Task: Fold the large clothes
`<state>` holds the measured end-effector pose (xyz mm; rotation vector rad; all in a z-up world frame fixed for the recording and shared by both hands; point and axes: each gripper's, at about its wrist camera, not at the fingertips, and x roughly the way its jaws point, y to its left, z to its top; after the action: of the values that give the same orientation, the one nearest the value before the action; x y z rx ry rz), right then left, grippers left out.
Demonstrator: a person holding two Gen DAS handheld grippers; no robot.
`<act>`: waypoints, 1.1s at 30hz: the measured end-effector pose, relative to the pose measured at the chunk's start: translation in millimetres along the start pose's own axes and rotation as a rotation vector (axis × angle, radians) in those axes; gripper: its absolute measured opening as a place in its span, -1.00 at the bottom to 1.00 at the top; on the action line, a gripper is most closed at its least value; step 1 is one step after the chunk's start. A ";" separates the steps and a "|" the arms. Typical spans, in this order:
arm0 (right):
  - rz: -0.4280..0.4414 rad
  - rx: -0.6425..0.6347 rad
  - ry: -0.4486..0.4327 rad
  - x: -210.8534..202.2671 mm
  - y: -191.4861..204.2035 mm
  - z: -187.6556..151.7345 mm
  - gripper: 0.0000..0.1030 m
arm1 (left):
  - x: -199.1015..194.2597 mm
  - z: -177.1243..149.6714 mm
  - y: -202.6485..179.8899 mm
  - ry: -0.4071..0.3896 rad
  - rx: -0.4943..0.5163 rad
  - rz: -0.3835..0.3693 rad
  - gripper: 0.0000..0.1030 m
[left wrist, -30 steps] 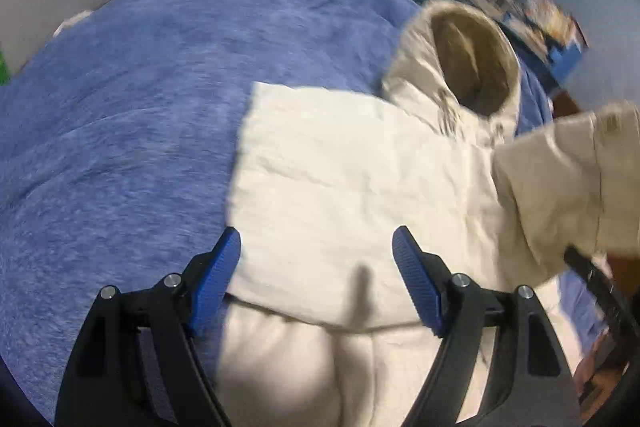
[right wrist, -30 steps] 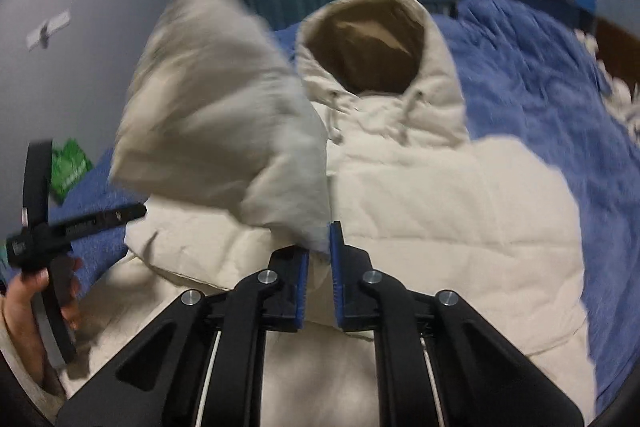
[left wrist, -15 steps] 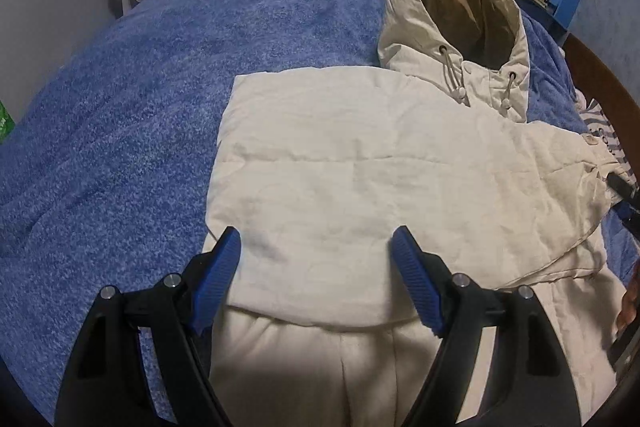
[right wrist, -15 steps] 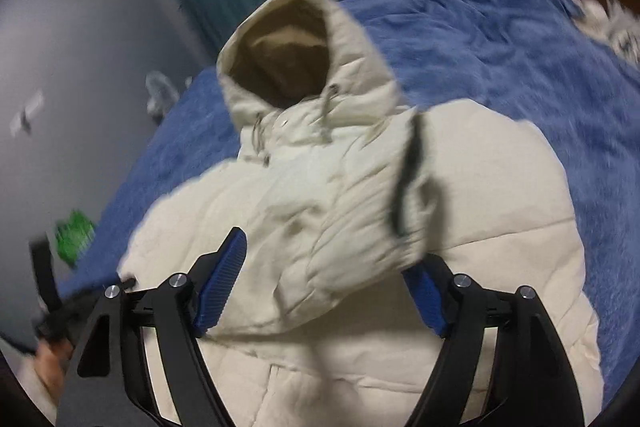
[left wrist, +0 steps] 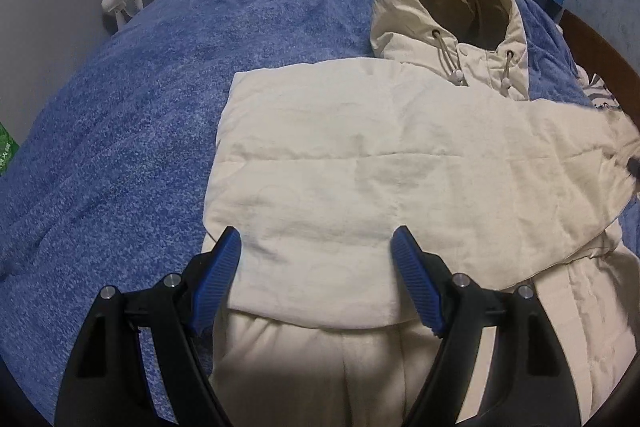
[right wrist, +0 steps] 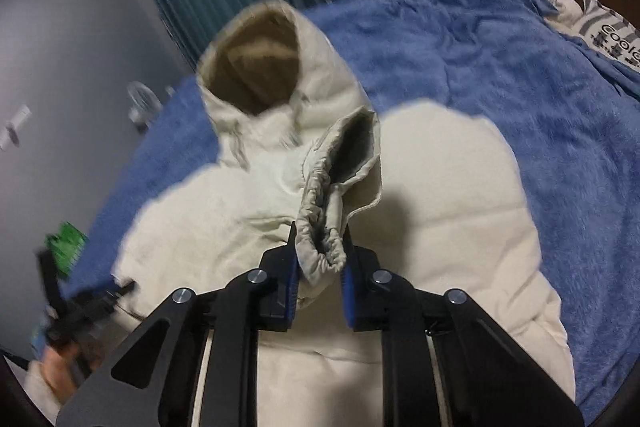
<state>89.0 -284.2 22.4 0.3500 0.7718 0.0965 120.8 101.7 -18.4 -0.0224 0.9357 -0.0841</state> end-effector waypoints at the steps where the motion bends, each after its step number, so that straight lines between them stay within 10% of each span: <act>1: -0.007 0.020 0.030 6.7 -6.5 -3.3 -0.67 | 0.3 -0.3 0.0 0.001 0.003 0.002 0.44; 22: -0.089 -0.009 0.144 30.5 -12.4 -31.0 -0.56 | 7.9 -2.5 -0.8 0.014 0.024 0.013 0.49; 27: -0.130 0.006 0.079 14.8 -17.4 -20.6 0.08 | 8.2 -3.2 -1.3 0.012 0.029 0.015 0.51; 33: -0.162 -0.193 -0.041 5.0 12.5 0.2 0.08 | 9.7 -3.7 -3.9 0.011 0.038 0.026 0.53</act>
<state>93.2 -271.4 23.4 0.1053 0.7409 0.0107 123.3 97.1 -28.2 0.0254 0.9455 -0.0781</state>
